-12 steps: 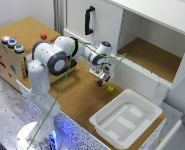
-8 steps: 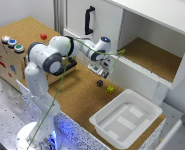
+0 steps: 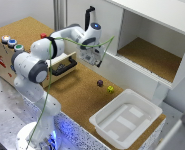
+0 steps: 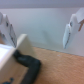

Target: Grasp the pink block

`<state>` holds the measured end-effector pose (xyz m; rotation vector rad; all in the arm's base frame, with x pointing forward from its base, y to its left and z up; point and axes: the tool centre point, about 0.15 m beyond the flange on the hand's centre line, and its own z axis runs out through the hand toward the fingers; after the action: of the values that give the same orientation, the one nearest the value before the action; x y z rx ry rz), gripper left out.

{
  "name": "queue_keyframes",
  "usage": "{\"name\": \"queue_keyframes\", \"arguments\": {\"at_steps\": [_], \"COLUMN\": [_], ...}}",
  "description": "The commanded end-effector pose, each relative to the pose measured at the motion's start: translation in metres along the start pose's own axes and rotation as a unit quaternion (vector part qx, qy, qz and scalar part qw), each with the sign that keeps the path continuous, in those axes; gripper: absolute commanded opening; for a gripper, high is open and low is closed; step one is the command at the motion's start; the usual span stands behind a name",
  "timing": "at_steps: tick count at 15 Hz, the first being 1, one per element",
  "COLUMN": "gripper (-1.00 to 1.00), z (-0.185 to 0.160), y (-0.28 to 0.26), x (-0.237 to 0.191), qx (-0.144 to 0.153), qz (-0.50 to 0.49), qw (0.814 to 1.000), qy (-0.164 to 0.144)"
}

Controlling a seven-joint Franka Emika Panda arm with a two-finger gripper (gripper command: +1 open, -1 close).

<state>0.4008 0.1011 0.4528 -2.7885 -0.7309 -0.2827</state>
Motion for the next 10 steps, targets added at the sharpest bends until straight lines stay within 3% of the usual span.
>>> {"name": "queue_keyframes", "arguments": {"at_steps": [1,4,9,10], "gripper": [1.0,1.0,1.0,1.0], "z": [-0.014,-0.014,0.012,0.019], "y": [-0.11,-0.165,-0.245,-0.251], "x": [0.065,0.109,0.175,0.181], "qx": [0.003,0.008,-0.018,-0.016], "qz": [-0.159,-0.252,-0.427,-0.438], "qw": [0.984,0.964,0.897,0.891], "qy": [-0.08,-0.086,-0.111,-0.117]}}
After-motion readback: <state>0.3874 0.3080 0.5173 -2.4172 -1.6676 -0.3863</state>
